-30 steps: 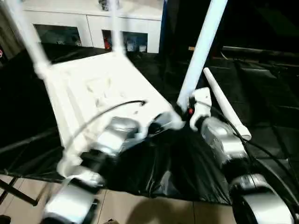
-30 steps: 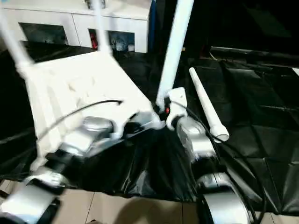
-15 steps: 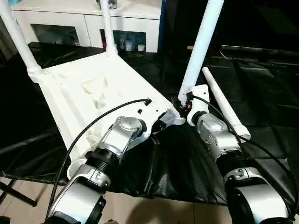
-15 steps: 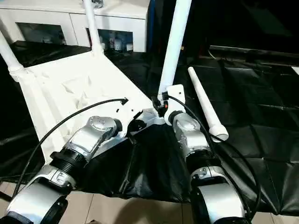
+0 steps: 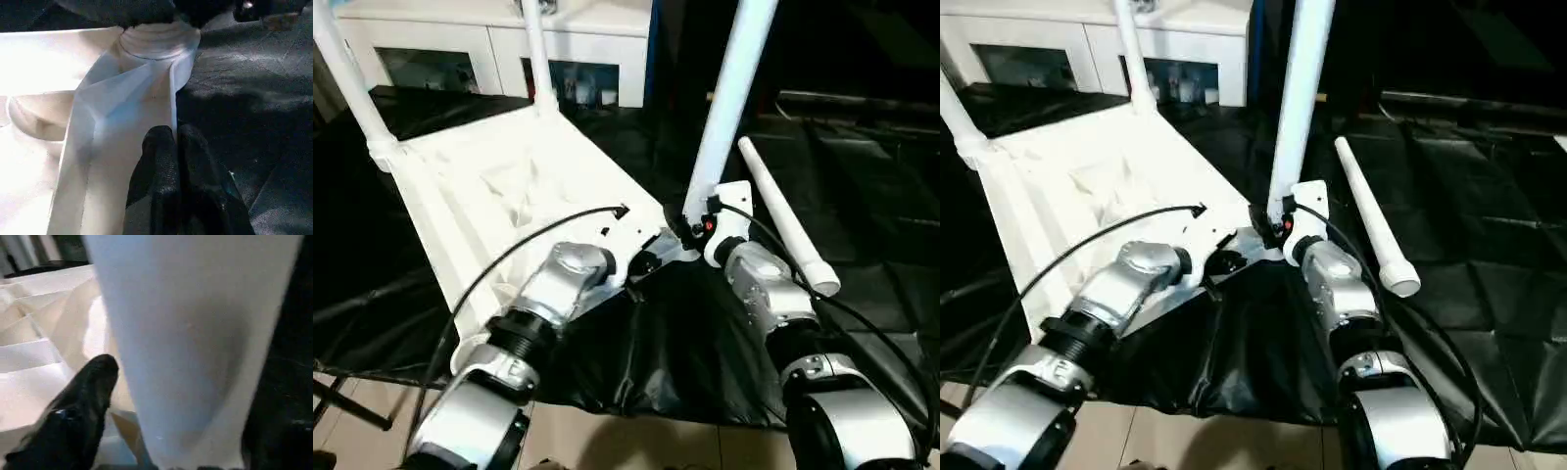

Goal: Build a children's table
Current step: Insert table leg to table base

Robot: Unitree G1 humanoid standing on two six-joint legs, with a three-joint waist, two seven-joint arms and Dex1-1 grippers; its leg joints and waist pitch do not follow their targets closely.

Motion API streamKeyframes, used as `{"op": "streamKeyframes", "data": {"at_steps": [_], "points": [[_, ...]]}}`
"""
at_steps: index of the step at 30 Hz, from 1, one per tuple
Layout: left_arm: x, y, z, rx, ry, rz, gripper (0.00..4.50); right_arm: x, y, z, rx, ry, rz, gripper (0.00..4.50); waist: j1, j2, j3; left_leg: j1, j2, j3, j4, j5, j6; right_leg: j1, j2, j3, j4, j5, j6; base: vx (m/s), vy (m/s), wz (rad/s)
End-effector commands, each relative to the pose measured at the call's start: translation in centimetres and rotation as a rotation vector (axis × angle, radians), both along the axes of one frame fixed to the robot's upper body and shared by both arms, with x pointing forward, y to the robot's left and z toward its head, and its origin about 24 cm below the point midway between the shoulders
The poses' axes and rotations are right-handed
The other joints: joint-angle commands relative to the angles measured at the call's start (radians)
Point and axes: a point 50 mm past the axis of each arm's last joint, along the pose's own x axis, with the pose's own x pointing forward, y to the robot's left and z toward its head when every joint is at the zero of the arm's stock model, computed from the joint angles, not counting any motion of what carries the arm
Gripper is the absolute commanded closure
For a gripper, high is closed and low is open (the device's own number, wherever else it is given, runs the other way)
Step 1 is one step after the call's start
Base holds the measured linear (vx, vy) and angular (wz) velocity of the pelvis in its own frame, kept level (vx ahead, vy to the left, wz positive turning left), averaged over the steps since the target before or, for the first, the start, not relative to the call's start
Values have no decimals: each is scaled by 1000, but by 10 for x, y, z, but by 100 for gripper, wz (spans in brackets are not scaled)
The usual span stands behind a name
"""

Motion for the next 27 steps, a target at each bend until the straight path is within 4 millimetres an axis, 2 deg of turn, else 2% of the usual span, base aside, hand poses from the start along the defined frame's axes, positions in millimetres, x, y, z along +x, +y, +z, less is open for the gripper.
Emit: {"op": "streamKeyframes", "data": {"at_steps": [1,4,7,10,12,13,16,18,19,23,24,25,27], "points": [[-1,-5,13,-30,-52,-79,450,-10,9,-8,1,25,130,48,14,3,-67,8,62,-26,-58,-137,92,61,-99,54,-60,-59,-263,0,0,0],[-3,3,13,-27,-44,-149,450,-21,2,-9,-70,9,301,48,20,3,-65,9,64,-26,-58,-141,99,62,-99,53,-63,-77,-259,0,0,0],[-5,7,13,-24,-43,-192,450,-26,-5,-10,-110,14,374,48,31,5,-64,13,66,-24,-58,-163,87,59,-100,55,-67,-135,-243,0,0,0],[-8,12,13,-24,-41,-242,450,-32,-12,-11,-144,25,441,48,37,3,-63,14,69,-26,-61,-173,69,57,-101,56,-65,-150,-241,0,0,0],[-11,17,14,-42,-29,-293,450,-37,-18,-11,-156,36,493,48,39,3,-64,15,68,-25,-60,-168,66,57,-100,56,-64,-143,-240,0,0,0],[-15,22,15,-51,-14,-351,450,-43,-22,-10,-167,54,563,48,43,2,-65,13,68,-26,-60,-156,71,61,-99,56,-61,-124,-240,0,0,0],[-18,27,16,-51,-2,-394,450,-49,-25,-10,-178,72,628,48,55,4,-68,14,70,-21,-54,-126,87,58,-96,54,-53,-73,-247,0,0,0],[-20,31,16,-52,9,-427,450,-55,-27,-10,-190,91,682,48,60,4,-67,14,70,-21,-54,-133,88,56,-98,54,-55,-89,-247,0,0,0],[-22,36,16,-52,15,-455,450,-61,-28,-11,-212,107,739,72,65,4,-65,14,71,-21,-56,-143,82,56,-98,53,-58,-116,-240,0,0,0],[-24,42,16,-48,38,-489,450,-67,-30,-12,-237,126,791,94,75,4,-64,17,71,-22,-57,-163,64,52,-99,55,-61,-162,-225,0,0,0],[-24,44,16,-44,43,-497,450,-67,-30,-12,-240,127,796,94,77,5,-65,18,71,-21,-57,-166,61,52,-100,55,-62,-168,-222,0,0,0],[-24,45,16,-42,46,-503,450,-68,-30,-12,-241,129,799,120,78,4,-65,18,71,-22,-57,-165,57,52,-100,56,-61,-170,-219,0,0,0],[-25,47,17,-41,51,-520,450,-70,-30,-11,-240,133,809,124,81,4,-67,18,72,-23,-57,-155,54,52,-100,56,-58,-156,-218,0,0,0]]}}
